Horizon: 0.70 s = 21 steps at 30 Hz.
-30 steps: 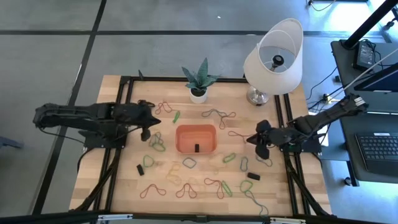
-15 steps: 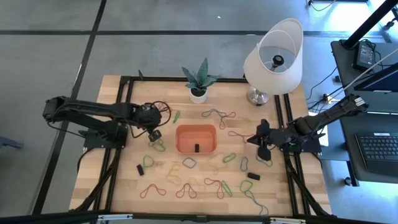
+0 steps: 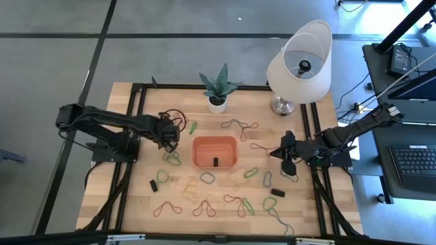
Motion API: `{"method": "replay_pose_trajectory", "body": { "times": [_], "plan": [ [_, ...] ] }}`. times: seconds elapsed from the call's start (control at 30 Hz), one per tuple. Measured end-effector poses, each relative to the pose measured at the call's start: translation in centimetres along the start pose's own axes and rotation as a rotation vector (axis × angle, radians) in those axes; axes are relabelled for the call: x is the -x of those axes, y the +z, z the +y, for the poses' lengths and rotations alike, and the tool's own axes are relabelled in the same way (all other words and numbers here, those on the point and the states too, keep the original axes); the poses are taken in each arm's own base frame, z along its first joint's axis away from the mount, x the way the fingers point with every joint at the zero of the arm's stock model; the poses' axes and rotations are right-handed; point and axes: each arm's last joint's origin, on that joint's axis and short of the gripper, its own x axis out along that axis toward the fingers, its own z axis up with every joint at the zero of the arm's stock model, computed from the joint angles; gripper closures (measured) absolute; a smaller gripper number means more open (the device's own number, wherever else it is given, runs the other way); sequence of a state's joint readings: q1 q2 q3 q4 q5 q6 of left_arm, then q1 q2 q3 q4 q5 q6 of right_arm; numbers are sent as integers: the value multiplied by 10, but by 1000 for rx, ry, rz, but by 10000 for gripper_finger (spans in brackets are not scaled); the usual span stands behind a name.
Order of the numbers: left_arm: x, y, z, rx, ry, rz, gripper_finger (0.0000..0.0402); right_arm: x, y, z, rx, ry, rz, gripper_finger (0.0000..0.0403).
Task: Pick and place rubber bands into bin
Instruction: Put the yellow rubber band into the orange bin
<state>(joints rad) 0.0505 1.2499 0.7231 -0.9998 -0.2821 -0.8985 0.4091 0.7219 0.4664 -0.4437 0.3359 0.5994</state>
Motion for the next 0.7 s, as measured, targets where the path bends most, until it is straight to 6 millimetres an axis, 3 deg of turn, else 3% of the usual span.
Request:
{"method": "replay_pose_trajectory", "body": {
  "times": [0.23,0.43,0.7],
  "plan": [
    [-17,0,0,19,98,127,267,0,3,2,-8,18,-27,386],
    [-46,-4,1,61,29,257,283,0,3,2,-18,19,-29,386],
    [-56,-7,1,76,-12,242,286,0,4,2,-66,25,-35,386]
  ]
}}
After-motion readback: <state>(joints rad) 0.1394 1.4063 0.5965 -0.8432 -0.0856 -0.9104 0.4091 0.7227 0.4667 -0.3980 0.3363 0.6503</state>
